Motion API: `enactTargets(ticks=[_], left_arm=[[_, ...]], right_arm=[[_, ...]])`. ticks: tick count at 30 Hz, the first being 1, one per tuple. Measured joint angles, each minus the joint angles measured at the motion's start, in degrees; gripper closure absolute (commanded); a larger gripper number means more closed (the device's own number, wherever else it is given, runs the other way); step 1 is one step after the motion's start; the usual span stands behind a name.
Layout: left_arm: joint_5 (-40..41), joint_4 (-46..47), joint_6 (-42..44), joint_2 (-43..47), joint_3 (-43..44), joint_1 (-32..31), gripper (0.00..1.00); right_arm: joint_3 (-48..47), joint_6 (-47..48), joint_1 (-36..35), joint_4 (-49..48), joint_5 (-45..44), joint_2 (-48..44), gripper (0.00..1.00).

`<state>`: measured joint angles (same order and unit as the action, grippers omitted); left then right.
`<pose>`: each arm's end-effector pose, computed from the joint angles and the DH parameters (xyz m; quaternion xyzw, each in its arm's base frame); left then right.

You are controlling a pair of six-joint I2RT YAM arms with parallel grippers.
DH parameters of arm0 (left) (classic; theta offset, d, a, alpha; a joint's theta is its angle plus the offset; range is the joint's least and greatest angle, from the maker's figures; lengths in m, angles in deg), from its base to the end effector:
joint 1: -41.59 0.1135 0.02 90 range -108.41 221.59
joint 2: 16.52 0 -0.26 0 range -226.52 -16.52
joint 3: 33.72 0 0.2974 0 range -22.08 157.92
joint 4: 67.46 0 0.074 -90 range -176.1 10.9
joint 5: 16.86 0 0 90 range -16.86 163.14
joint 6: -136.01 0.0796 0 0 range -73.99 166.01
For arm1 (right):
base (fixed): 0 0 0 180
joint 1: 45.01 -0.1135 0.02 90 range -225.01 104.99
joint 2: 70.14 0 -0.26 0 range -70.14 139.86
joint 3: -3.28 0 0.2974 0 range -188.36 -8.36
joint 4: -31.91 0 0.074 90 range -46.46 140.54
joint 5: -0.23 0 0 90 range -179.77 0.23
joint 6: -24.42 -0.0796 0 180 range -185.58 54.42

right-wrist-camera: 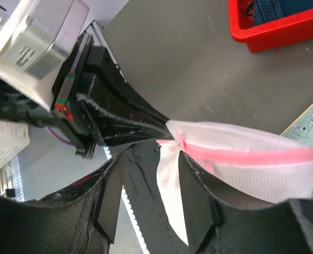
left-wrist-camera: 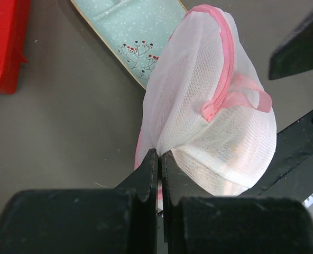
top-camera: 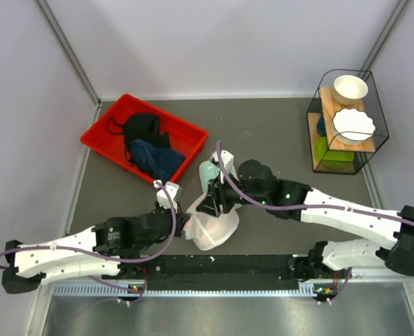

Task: Unzip the laundry bag and remove the bra

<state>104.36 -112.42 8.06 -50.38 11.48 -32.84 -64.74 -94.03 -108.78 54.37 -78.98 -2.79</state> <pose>0.0972 -0.1951 0.2382 0.1450 0.8460 -0.2461 0.4502 0.1451 0.3282 0.3004 -0.3003 0.7695 0.4563 0.3309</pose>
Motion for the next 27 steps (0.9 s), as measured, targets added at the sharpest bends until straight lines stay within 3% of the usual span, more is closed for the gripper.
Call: enactTargets(ticks=[12, 21, 27], left_arm=[[-1.05, 0.33, 0.48, -0.55, 0.09, 0.0, 1.0], [-1.36, 0.35, 0.46, 0.59, 0.09, 0.0, 1.0], [-1.4, 0.24, 0.46, 1.9, 0.09, 0.0, 1.0]], right_arm=[[-3.43, 0.11, -0.22, -0.79, 3.76, 9.31, 0.53], [1.7, 1.44, -0.26, -5.9, 15.98, 4.79, 0.53], [2.86, 2.29, -0.35, -4.63, 8.17, -0.04, 0.55]])
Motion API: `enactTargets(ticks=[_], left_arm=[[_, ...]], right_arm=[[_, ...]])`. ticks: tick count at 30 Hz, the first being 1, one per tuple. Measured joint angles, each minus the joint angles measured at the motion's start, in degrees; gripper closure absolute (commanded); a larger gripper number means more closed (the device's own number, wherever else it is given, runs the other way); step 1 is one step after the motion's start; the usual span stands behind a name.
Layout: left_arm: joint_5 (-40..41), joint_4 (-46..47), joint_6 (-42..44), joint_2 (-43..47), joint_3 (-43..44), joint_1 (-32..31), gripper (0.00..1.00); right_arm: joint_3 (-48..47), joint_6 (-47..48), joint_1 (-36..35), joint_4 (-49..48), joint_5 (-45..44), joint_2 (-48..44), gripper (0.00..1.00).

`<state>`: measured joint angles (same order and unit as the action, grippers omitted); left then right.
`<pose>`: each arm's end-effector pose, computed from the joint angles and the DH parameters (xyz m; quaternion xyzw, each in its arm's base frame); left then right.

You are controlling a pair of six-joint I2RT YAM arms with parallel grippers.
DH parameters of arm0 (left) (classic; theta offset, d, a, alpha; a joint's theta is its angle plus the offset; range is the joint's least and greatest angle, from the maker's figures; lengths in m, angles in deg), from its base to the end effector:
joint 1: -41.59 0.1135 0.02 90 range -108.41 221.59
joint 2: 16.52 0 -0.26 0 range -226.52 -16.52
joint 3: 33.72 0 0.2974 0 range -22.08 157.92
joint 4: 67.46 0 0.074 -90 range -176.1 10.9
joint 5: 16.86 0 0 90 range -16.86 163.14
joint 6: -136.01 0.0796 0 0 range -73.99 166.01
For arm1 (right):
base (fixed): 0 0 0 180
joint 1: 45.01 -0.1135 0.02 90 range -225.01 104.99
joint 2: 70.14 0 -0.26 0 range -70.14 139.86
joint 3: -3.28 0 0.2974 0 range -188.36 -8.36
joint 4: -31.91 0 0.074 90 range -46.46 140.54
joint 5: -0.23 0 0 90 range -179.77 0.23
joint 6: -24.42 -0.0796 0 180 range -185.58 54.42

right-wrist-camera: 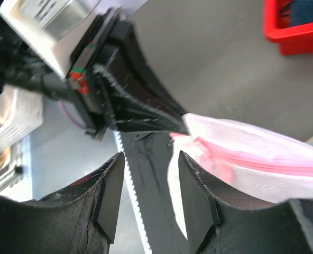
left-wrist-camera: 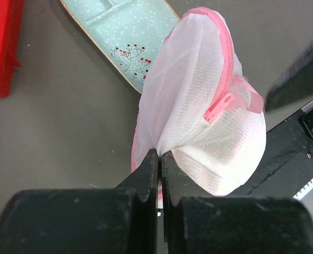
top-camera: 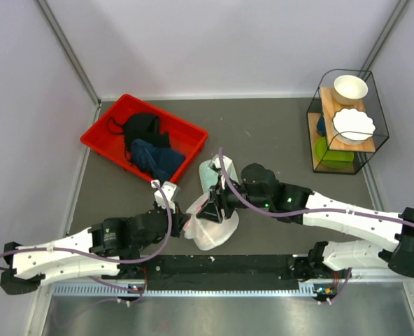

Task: Unzip the laundry bag and remove the bra

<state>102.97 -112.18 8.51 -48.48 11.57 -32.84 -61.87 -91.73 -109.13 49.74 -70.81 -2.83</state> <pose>0.0948 -0.1925 0.2452 0.1474 0.8392 -0.2663 0.4507 0.1326 0.3326 0.2911 -0.3522 0.7332 0.4962 0.3035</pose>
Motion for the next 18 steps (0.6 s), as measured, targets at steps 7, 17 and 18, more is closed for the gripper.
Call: enactTargets(ticks=[7, 17, 18], left_arm=[[-0.02, -0.07, 0.0, -0.2, 0.0, 0.0, 1.0], [-0.26, -0.02, 0.24, -1.79, 0.0, 0.0, 1.0], [-0.26, 0.02, 0.28, -1.95, 0.0, 0.0, 1.0]], right_arm=[[-0.04, -0.55, 0.02, 3.15, -10.8, 0.28, 0.54], [-0.22, -0.9, 0.02, 5.05, -12.11, 3.39, 0.56], [-0.28, -0.9, 0.02, 5.05, -11.87, 3.39, 0.56]])
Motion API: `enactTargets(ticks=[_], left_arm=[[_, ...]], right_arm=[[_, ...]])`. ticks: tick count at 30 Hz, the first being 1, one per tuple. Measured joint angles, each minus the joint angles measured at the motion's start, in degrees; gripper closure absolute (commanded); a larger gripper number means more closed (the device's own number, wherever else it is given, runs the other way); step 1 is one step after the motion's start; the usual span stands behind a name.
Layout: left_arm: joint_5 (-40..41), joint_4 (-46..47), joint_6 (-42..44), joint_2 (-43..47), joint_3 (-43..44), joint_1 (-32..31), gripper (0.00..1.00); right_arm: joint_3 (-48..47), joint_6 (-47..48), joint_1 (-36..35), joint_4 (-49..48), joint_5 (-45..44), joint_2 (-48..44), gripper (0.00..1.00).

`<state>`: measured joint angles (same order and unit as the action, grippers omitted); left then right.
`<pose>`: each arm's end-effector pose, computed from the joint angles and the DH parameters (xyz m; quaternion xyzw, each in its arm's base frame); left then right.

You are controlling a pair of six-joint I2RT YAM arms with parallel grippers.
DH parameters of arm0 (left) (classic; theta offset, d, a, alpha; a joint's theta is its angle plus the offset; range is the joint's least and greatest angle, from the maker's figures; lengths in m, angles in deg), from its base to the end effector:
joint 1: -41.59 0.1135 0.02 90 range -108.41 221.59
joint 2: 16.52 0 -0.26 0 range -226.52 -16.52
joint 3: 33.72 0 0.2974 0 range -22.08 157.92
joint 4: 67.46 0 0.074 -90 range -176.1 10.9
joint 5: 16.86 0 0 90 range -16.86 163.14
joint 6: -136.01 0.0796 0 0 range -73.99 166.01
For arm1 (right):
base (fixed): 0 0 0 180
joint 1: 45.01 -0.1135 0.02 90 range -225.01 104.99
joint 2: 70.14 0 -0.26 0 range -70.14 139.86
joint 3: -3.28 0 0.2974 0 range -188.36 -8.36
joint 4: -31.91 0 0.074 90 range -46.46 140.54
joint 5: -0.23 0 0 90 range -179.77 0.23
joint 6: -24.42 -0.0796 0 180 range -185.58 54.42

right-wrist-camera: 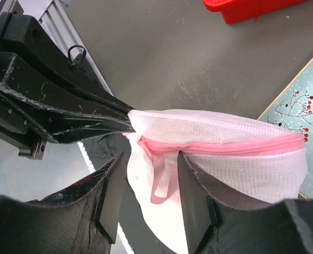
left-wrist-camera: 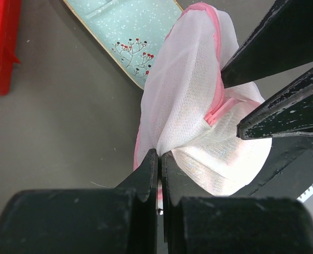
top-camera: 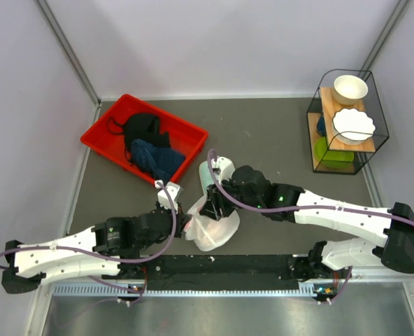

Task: Unzip the laundry bag and remove the bra

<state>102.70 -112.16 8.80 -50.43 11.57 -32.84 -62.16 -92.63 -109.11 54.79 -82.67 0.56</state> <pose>0.0957 -0.1970 0.2385 0.1568 0.8452 -0.2536 0.4436 0.1506 0.3327 0.2595 -0.3022 0.8017 0.4035 0.3212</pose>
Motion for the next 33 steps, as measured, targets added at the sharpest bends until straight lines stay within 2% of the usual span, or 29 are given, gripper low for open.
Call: enactTargets(ticks=[19, 33], left_arm=[[-0.28, 0.59, 0.61, -1.4, 0.33, 0.0, 1.0], [-0.68, 1.4, 1.2, -1.88, 0.35, 0.0, 1.0]], right_arm=[[-0.35, -0.09, 0.0, 0.35, 1.11, -2.69, 0.59], [-0.35, -0.61, 0.0, 0.33, 3.96, -0.04, 0.6]])
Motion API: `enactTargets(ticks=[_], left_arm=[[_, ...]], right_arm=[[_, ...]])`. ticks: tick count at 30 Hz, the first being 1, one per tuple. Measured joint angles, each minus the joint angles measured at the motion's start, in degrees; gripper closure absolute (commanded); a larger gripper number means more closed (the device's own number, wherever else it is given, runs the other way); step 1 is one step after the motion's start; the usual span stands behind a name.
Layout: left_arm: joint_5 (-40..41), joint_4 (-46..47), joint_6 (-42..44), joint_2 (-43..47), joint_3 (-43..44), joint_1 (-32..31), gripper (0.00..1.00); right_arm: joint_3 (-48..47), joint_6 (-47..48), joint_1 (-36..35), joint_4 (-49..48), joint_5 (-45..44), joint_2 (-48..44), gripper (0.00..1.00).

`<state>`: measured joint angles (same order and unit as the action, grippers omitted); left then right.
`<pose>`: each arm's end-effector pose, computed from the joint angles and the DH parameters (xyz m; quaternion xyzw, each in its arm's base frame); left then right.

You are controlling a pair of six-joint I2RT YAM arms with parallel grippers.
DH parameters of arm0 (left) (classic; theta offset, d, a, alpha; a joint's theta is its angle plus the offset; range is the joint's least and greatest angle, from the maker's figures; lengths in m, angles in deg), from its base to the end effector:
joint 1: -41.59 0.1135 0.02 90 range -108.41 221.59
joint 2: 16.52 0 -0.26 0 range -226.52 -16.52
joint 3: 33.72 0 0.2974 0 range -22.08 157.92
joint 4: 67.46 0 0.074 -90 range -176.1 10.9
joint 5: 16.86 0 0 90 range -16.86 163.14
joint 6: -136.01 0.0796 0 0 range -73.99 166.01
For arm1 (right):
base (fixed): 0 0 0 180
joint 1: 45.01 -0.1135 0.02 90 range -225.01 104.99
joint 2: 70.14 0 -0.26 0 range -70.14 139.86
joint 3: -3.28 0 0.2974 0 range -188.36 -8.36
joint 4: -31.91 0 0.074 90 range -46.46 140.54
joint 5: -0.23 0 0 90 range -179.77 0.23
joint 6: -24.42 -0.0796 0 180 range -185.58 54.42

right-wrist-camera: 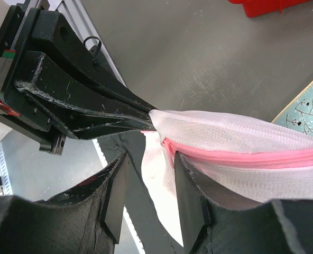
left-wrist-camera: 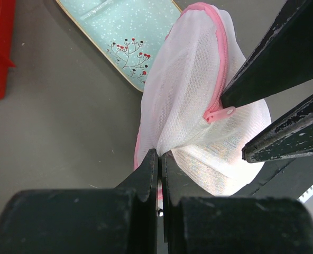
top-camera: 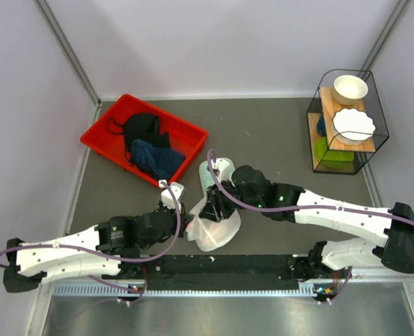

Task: Unzip the laundry bag and remove the bra

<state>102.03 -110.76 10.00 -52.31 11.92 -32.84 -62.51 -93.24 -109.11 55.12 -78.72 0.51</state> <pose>0.0966 -0.2035 0.2372 0.1690 0.8442 -0.2515 0.4421 0.1455 0.3345 0.2620 -0.3139 0.7952 0.4251 0.2973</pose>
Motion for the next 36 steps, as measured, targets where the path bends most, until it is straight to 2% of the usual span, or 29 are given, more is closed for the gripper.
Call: enactTargets(ticks=[4, 36], left_arm=[[-0.15, 0.04, 0.0, 0.0, 0.0, 0.0, 1.0], [-0.59, 0.37, 0.04, 0.0, 0.0, 0.0, 1.0]], right_arm=[[0.0, -0.02, 0.0, -0.02, 0.2, 0.02, 0.64], [1.57, -2.05, -0.02, -0.72, -0.42, 0.04, 0.67]])
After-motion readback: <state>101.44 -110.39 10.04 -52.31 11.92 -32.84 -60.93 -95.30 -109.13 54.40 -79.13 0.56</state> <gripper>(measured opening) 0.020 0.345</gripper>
